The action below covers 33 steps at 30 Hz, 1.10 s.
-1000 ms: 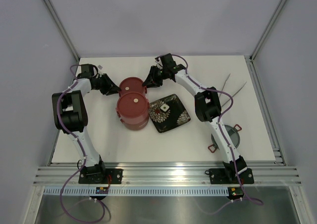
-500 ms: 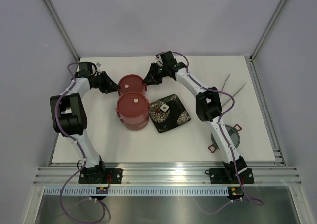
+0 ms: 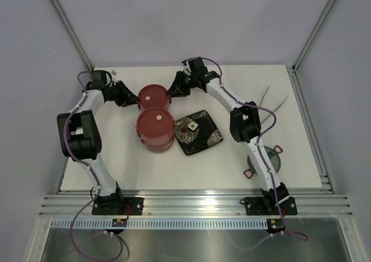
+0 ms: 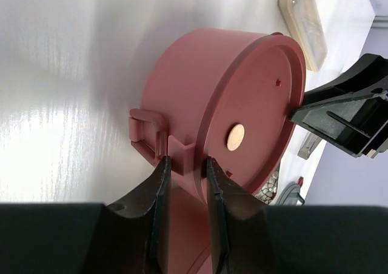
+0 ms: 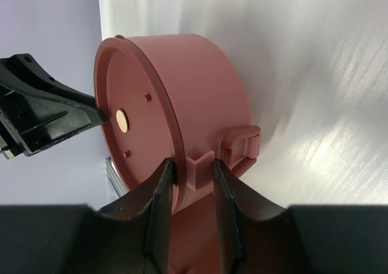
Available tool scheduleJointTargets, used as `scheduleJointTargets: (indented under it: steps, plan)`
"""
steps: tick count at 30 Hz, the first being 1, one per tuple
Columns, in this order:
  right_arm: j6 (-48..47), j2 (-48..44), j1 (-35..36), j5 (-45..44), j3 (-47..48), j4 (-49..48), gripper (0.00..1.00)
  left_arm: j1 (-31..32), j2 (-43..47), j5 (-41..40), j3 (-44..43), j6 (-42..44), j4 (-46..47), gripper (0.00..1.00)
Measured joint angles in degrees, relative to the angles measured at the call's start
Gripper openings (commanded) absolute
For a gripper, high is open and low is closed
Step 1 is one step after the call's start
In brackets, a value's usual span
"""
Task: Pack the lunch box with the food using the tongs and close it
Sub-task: Pick up the packing box from the center of the board.
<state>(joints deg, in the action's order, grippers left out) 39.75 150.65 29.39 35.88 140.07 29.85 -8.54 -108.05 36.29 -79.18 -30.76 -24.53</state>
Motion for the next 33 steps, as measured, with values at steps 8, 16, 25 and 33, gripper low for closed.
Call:
scheduleJointTargets:
  steps: [8, 16, 25, 33]
  plan:
    - [0.0, -2.8, -0.3, -0.9, 0.2, 0.0, 0.0, 0.0, 1.7, 1.0, -2.3, -0.6, -0.8, 0.0]
    - [0.1, -4.3, -0.5, -0.9, 0.4, 0.0, 0.0, 0.0, 3.0, 1.8, -3.8, -1.3, -2.1, 0.0]
    - [0.2, -6.8, -0.6, -1.3, 0.4, 0.0, 0.0, 0.0, 5.0, 2.4, -5.7, -2.6, -4.0, 0.0]
    - [0.6, -9.2, -0.7, -1.4, 0.9, 0.0, 0.0, 0.1, 7.6, 2.6, -8.1, -3.3, -5.7, 0.0]
